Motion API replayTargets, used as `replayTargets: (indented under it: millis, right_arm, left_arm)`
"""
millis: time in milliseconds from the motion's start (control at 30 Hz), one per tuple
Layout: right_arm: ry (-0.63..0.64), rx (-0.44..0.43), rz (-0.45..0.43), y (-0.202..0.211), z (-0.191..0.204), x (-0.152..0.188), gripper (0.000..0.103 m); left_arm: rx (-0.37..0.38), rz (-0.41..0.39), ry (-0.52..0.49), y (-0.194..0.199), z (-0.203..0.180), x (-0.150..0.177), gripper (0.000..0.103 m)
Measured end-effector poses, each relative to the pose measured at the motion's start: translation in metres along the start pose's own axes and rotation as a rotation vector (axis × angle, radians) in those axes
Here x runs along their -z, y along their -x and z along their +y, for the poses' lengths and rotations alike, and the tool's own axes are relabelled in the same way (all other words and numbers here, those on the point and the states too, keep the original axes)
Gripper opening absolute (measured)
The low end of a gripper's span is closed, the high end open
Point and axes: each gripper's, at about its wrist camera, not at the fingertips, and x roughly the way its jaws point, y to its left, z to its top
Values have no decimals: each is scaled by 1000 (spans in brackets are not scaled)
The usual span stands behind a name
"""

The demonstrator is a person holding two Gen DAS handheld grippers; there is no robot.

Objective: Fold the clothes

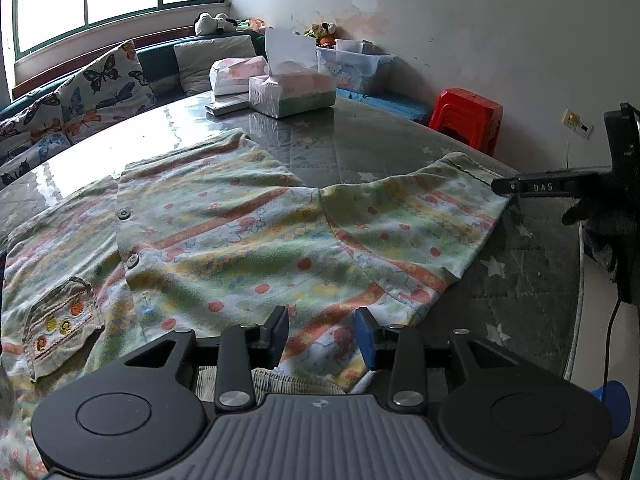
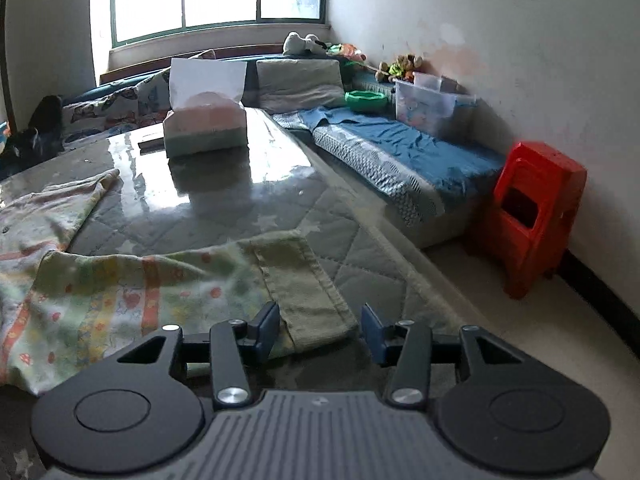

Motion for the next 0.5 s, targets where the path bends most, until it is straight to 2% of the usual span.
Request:
replayTargets:
  millis: [133,200,267,500]
  right_arm:
    - [-39,-23,-2,-1,-2,2,41]
    - [-47,-31,-3,0,-2,1,24]
    - [-58,-47,-6,1,-2,-1,12]
    - [-41,-63,-97,19,7,-19,8]
  left_arm:
    - [-4,4,0,-1,0,0,40]
    - [-7,4,2,-1,0,-1,40]
    - [-11,2,7,-1,1,-1,41]
    - [-7,-7,0,-1,-3,-6,43]
